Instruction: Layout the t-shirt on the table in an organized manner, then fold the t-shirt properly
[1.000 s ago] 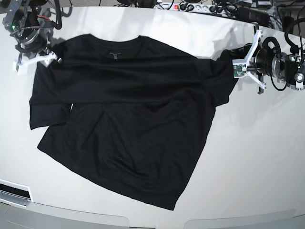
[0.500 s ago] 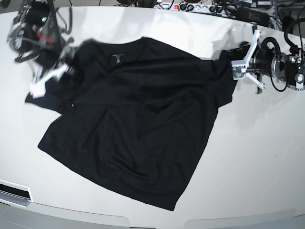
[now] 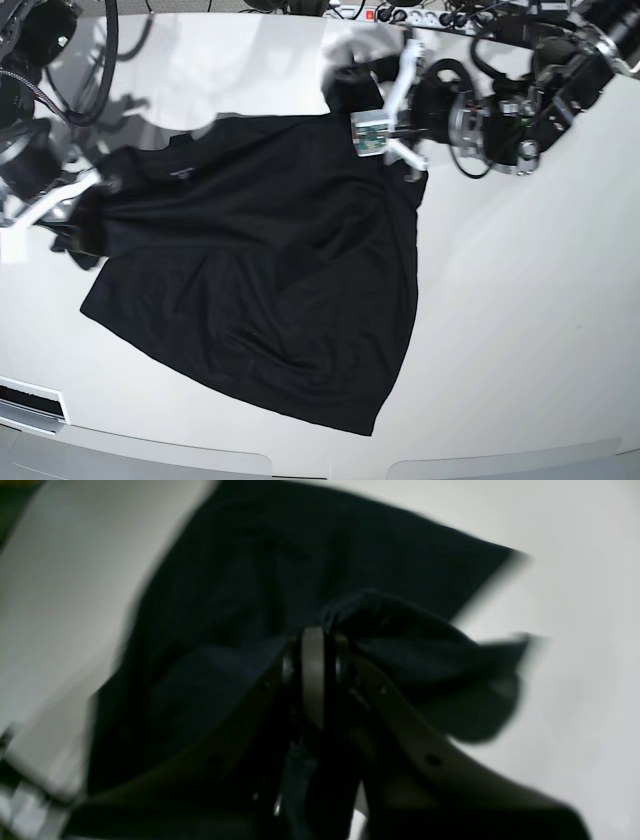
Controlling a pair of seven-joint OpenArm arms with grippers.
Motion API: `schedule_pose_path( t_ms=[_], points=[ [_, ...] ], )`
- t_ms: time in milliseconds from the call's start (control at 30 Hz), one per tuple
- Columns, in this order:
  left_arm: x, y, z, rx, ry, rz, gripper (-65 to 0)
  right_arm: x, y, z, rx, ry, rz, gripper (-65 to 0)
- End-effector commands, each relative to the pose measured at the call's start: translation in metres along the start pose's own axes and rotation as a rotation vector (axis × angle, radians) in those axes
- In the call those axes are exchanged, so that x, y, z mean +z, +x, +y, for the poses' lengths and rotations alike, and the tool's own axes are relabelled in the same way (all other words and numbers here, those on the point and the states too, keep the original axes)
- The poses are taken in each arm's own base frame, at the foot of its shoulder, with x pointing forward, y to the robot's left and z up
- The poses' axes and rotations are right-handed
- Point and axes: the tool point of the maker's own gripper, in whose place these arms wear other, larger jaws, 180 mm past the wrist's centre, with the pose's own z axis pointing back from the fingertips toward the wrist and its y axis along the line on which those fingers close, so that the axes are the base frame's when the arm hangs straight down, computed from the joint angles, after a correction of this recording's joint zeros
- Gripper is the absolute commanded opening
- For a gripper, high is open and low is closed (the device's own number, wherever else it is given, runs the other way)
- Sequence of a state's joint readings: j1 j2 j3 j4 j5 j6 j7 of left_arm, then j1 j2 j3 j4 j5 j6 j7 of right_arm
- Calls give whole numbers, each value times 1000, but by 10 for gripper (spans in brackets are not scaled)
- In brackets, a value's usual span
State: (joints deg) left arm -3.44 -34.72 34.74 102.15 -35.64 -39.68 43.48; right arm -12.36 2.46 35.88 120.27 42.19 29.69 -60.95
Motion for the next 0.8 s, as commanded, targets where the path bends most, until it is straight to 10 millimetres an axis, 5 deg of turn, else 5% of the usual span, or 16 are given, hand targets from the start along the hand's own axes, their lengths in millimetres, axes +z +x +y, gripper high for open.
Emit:
schedule_pose_path(
  t_ms=[0,200,300,367,433,500,633,767],
  points=[
    [5,10,1,-9,0,-38,-258,4,15,-3,15,-16,-53,-650],
    [15,13,15,-9,51,-40,-258,4,15,-15,-5,-81,-55,-650],
    [41,22,48,3,171,-82,-258,5,27,-31,-44,-170,-109,-650],
    [72,31,83,41,315,-138,-258,1,46,-19,-25,-107,-162,-650],
    [116,43,124,128,507,-239,-258,-6,65,37,99,160,-200,-650],
    [167,48,158,237,698,-353,-258,-6,61,116,261,473,-176,-650],
    [239,23,187,383,934,-445,-258,-1,-20,241,489,848,98,-650],
    [258,-2,194,456,992,-448,-258,3,-92,291,765,938,228,-650]
  ],
)
